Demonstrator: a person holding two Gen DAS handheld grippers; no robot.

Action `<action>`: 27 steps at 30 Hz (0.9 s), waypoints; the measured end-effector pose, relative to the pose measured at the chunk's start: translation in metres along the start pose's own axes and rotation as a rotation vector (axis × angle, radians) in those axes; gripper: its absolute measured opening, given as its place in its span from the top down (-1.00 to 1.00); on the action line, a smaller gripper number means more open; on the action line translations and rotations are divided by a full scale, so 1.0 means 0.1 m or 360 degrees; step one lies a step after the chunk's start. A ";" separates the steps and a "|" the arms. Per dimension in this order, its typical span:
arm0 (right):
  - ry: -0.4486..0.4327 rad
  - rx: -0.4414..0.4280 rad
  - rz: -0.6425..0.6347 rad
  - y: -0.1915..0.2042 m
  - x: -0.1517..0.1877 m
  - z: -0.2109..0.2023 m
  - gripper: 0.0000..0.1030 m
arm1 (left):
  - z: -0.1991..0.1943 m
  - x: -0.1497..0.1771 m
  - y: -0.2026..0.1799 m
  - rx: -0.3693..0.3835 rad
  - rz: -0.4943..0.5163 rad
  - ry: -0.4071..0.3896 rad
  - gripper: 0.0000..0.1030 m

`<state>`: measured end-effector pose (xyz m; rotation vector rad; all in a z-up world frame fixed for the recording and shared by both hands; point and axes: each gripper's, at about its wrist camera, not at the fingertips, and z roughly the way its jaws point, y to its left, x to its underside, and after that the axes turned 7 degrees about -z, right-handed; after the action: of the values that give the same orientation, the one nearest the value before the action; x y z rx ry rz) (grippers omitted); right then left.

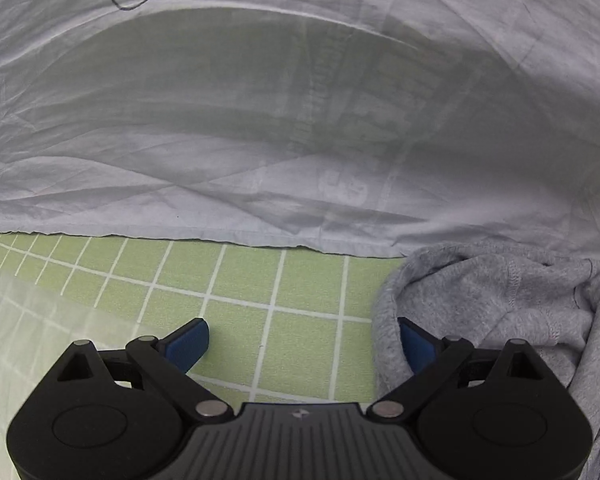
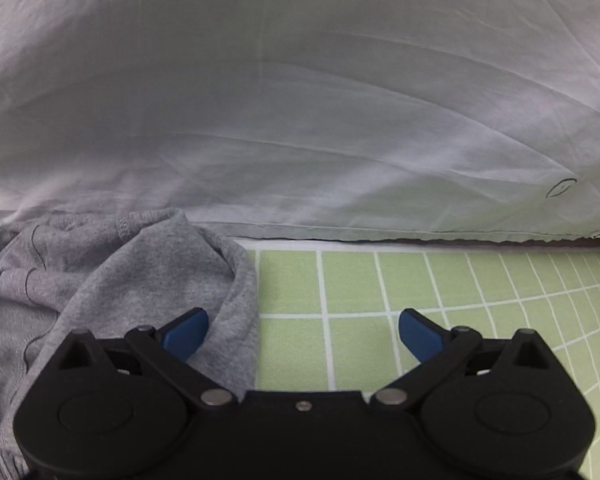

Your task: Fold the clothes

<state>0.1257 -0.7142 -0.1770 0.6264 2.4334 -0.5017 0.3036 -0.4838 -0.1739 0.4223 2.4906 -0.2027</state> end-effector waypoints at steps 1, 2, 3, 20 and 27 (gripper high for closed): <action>0.0006 0.0034 -0.0022 0.00 0.01 -0.02 -0.99 | -0.01 0.01 0.02 -0.0013 -0.0006 -0.0004 -0.90; 0.0010 0.0067 -0.0041 -0.01 0.02 -0.04 -0.99 | -0.02 0.01 0.04 -0.0036 -0.0020 -0.0006 -0.90; 0.0011 0.0099 -0.0059 -0.02 0.03 -0.06 -0.99 | -0.03 0.01 0.06 -0.0059 -0.0034 -0.0008 -0.90; -0.0405 0.0420 -0.0051 -0.32 0.53 -1.57 -0.99 | -1.60 0.35 0.28 -0.0128 -0.0079 -0.0511 -0.90; -0.0478 0.0438 -0.0021 -0.38 0.93 -2.16 -0.99 | -2.14 0.83 0.55 -0.0079 -0.0076 -0.0519 -0.90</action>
<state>-0.0559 -0.6132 -0.0598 0.5986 2.1034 -0.8798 0.1441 -0.3600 -0.0518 0.2839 2.1815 -0.2104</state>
